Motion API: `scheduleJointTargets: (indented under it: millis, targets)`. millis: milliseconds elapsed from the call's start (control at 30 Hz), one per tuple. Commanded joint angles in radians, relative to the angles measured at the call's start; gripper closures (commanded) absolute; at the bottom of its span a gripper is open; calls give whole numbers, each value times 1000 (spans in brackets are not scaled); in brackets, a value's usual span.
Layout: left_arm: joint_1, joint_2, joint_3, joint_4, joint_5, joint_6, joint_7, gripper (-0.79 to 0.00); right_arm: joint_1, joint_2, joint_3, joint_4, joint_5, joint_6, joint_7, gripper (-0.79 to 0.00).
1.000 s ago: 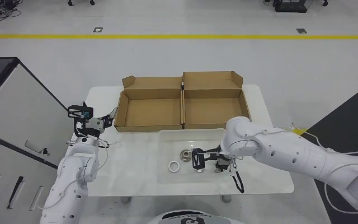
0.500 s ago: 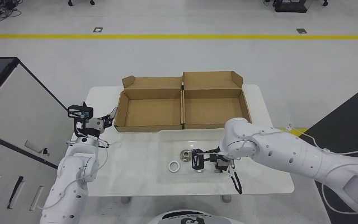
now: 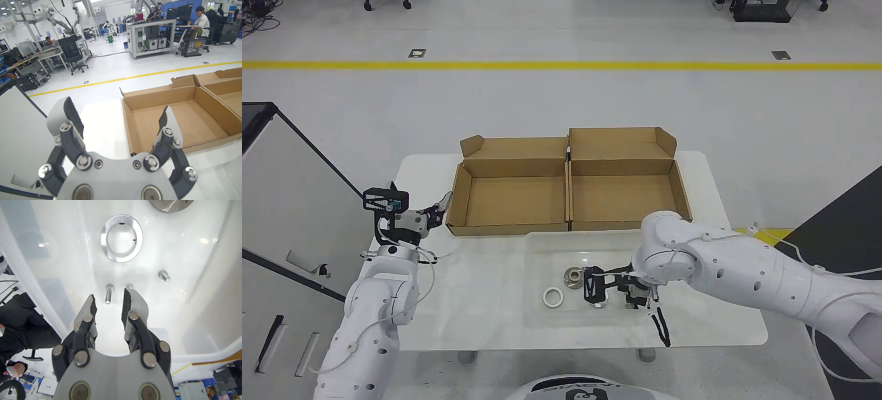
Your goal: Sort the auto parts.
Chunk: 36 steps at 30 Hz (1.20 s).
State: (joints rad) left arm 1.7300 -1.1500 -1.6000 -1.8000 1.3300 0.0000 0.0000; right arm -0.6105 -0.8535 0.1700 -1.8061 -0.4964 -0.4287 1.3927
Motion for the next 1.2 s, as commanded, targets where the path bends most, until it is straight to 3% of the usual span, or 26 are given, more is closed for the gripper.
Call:
scheduleJointTargets:
  millis: [0, 933, 1100, 1167]
  targets:
    - [0, 0, 0, 0, 0, 0, 0, -785, -1, -2, 0, 3, 1, 3, 3, -323]
    - [0, 0, 0, 0, 0, 0, 0, -785, -21, -33, 0, 57, 3, 10, 10, -262]
    - [0, 0, 0, 0, 0, 0, 0, -785, -26, -40, 0, 70, 5, 14, 14, -225]
    - [0, 0, 0, 0, 0, 0, 0, -785, -26, -43, 0, 76, 6, 13, 13, -163]
